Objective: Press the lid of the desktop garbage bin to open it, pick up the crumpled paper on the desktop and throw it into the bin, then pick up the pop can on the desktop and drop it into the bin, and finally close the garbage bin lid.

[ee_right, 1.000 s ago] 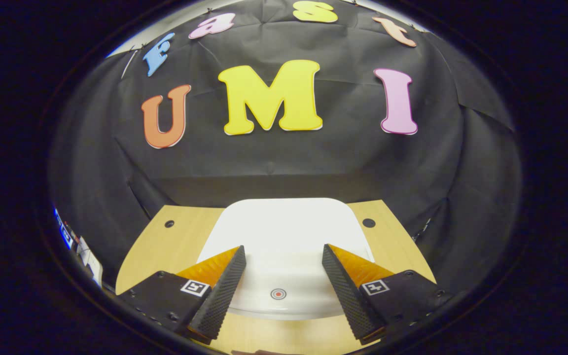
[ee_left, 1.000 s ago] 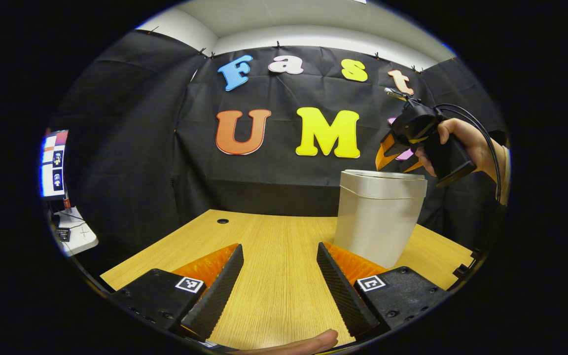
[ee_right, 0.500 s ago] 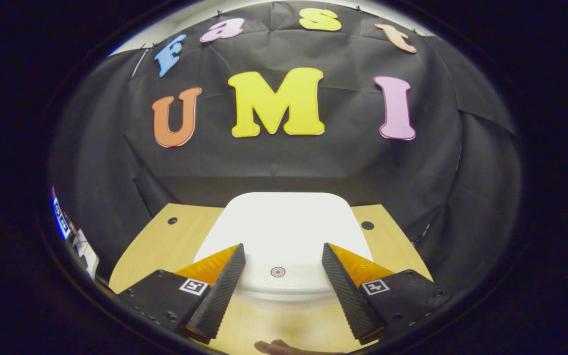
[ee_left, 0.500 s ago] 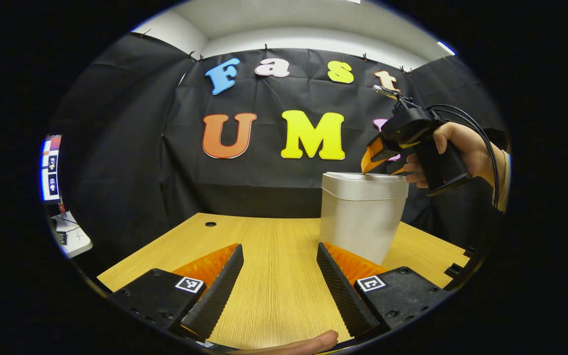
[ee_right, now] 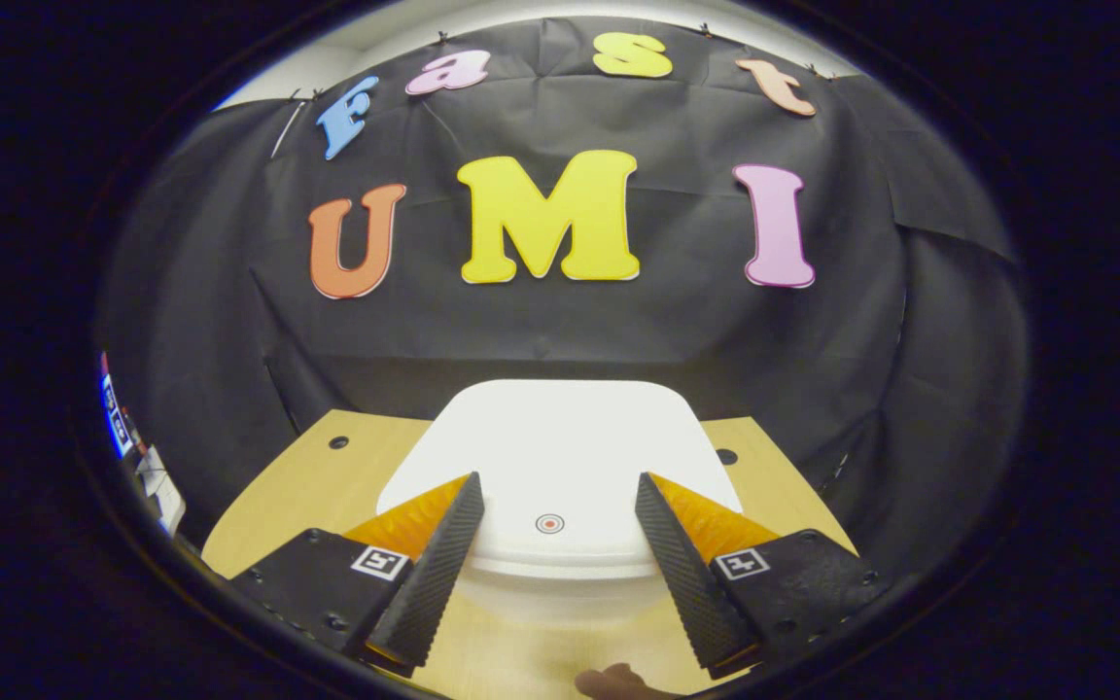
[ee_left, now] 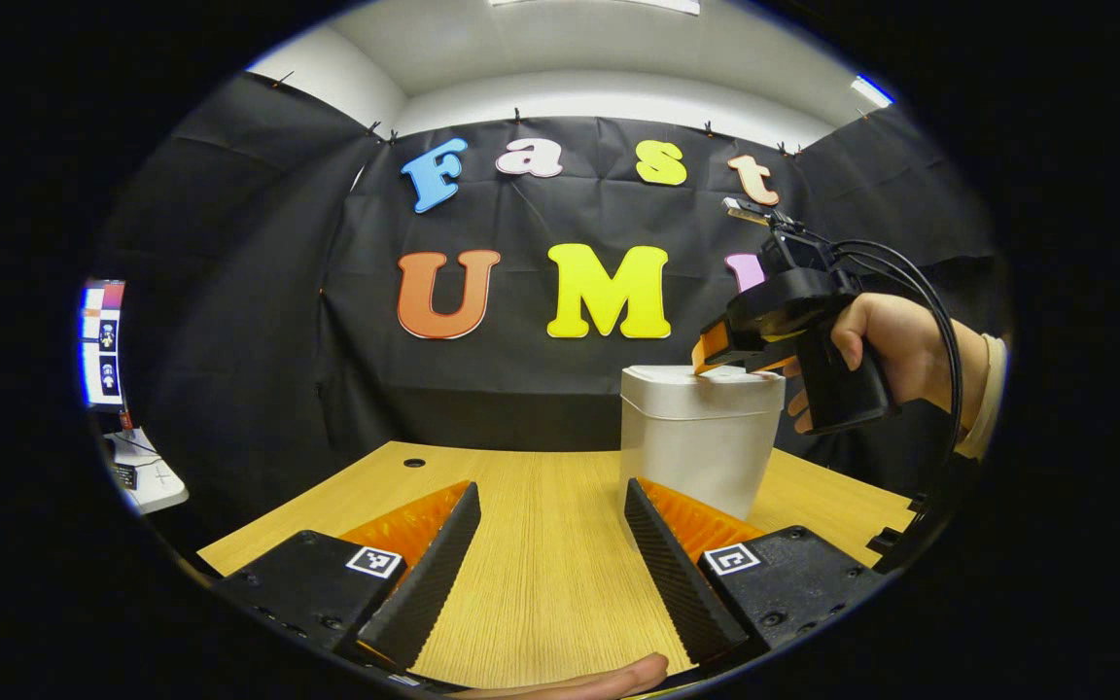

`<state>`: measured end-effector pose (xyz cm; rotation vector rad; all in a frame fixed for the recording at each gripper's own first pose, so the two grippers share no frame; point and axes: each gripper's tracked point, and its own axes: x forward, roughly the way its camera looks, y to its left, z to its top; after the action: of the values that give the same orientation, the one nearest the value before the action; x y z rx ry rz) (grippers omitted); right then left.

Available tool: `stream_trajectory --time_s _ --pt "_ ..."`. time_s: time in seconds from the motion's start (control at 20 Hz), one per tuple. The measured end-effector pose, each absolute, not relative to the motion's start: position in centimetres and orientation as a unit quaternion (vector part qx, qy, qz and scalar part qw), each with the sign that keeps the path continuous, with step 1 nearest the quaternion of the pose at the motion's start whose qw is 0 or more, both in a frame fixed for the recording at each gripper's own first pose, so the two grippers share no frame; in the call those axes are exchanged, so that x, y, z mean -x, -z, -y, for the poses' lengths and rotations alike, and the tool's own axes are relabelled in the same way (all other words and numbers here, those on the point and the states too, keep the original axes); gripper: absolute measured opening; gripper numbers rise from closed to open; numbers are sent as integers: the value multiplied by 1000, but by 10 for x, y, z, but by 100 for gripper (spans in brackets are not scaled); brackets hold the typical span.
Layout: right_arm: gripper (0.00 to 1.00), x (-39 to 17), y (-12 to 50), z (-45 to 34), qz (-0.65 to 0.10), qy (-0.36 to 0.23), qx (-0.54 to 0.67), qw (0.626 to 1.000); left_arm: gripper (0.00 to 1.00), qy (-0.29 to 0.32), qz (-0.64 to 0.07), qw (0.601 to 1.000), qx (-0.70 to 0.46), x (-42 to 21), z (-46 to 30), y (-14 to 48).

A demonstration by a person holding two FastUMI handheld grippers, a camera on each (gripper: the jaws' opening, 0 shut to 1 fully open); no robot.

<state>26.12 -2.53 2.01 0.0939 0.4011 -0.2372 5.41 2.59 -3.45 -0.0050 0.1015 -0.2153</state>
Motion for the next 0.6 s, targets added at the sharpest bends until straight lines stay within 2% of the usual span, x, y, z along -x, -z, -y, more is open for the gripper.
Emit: stream_trajectory --time_s 0.2,0.35,0.45,0.6 --pt "96 -258 -21 26 -176 141 -45 973 97 113 -50 992 -8 -53 -24 35" --pt "96 -254 -24 23 -145 126 -42 980 96 95 -43 994 -19 -55 -31 33" --pt "96 -248 -27 23 -93 108 -37 989 96 91 -41 995 -22 -56 -29 34" --pt "96 -225 -24 29 -14 115 -26 993 96 88 -41 995 -31 -58 -25 37"
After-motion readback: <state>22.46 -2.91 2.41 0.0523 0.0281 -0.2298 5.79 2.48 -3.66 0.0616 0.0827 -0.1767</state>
